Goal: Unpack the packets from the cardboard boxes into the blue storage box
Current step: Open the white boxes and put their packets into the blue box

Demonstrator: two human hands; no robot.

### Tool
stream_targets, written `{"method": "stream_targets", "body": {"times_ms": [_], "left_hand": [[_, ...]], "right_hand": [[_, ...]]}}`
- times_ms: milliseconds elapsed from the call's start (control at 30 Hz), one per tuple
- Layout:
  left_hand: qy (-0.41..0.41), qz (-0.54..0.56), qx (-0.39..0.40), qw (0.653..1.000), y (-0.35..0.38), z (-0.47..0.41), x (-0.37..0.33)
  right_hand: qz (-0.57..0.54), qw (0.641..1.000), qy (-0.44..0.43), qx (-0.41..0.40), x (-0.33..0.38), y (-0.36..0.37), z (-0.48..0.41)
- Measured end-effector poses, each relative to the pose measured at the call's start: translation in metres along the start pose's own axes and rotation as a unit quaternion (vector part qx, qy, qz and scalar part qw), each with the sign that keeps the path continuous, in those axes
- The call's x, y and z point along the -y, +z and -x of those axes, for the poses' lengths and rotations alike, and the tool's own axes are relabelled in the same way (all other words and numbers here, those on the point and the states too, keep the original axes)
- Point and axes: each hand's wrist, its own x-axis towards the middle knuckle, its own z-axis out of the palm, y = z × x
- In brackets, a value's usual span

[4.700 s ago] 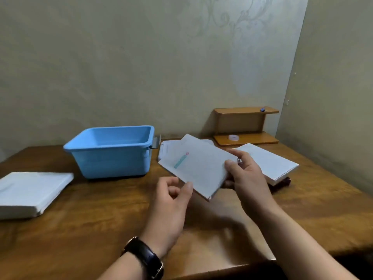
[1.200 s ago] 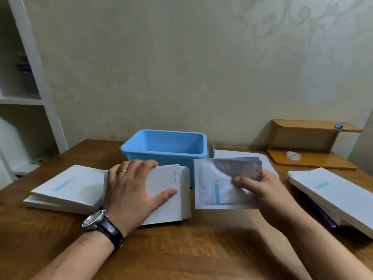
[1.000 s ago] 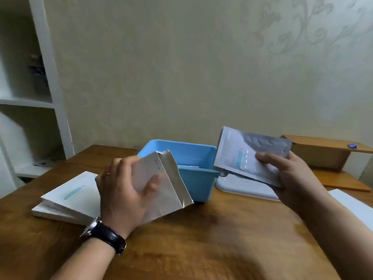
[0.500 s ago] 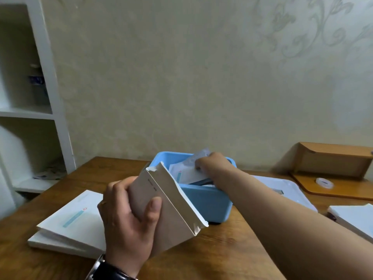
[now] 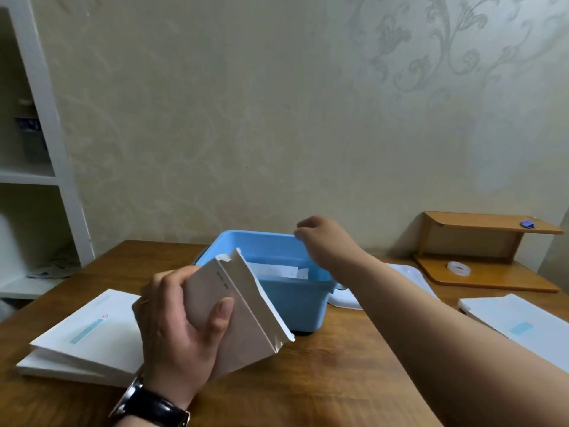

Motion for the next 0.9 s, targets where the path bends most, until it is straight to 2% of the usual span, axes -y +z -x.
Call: {"method": "stream_targets", "body": {"times_ms": [100,200,300,400,533,667,900], "left_hand": [[0.023,-0.024,0.022,0.999,0.004,0.000,-0.008],[0.024,-0.044,0.040,0.998,0.009,0.001,-0.015],[0.030,-0.041,0.043,0.998,0.011,0.004,-0.021],[0.047,-0.054,0.038,0.997,0.013,0.007,-0.024],[0.047,-0.073,0.036,0.996,0.014,0.008,-0.025],[0.044,-0.081,0.029,0.995,0.015,0.010,-0.024],[0.024,-0.110,0.026,0.993,0.017,0.013,-0.022]], "right_hand": [[-0.165,0.985,-0.058,-0.008,0.005,-0.023,0.046],[-0.207,0.967,-0.139,0.049,0.006,-0.042,0.111],[-0.117,0.972,-0.170,0.108,-0.008,-0.032,0.155],[0.007,0.982,-0.185,0.043,-0.028,-0.017,0.162],[0.067,0.984,-0.166,0.010,-0.027,-0.014,0.159],[0.137,0.970,-0.199,-0.005,-0.019,-0.012,0.154],[0.217,0.951,-0.218,0.024,-0.008,-0.006,0.147]]}}
